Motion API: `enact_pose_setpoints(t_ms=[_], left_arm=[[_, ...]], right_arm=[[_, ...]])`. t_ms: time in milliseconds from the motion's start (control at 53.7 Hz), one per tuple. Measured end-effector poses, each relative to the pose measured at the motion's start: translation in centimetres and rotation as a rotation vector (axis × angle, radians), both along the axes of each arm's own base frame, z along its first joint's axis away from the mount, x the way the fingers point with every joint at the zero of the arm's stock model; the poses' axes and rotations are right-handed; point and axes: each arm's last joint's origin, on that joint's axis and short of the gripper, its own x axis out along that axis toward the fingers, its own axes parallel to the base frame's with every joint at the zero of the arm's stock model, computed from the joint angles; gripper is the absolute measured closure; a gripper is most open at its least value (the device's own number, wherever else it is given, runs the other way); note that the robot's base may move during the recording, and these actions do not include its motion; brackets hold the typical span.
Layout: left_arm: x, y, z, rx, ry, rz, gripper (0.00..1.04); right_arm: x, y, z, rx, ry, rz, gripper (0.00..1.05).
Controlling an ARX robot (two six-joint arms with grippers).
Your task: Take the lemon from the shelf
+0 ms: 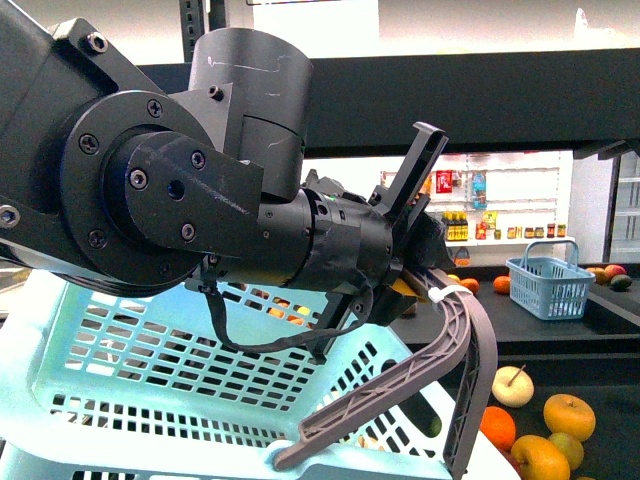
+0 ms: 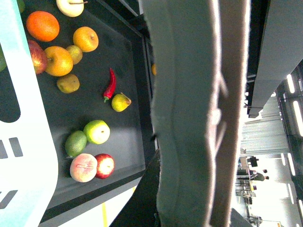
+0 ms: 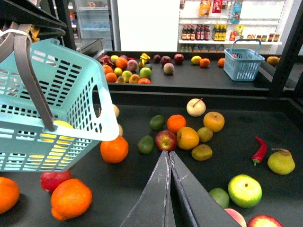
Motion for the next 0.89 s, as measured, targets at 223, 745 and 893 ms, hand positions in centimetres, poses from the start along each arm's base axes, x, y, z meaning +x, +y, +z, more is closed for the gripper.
enact_pose_setpoints(t_ms=[223,745,893], left_arm=[[0.0,0.0,0.0,0.001,-0.001,0.001,0.98],[0.0,0.0,-0.01,0.0,0.0,0.0,0.98],[0.04,-0.03,0.07,-0.004,-0.03,0.044,0.98]], right_arm=[[-0.08,0.0,-0.68,0.0,-0.013,-0.001,1.02],[-0.09,0.0,-0.68,0.0,-0.014,-0.001,0.35],[-0.09,0.0,-0.67,0.0,-0.014,-0.001,0.11]])
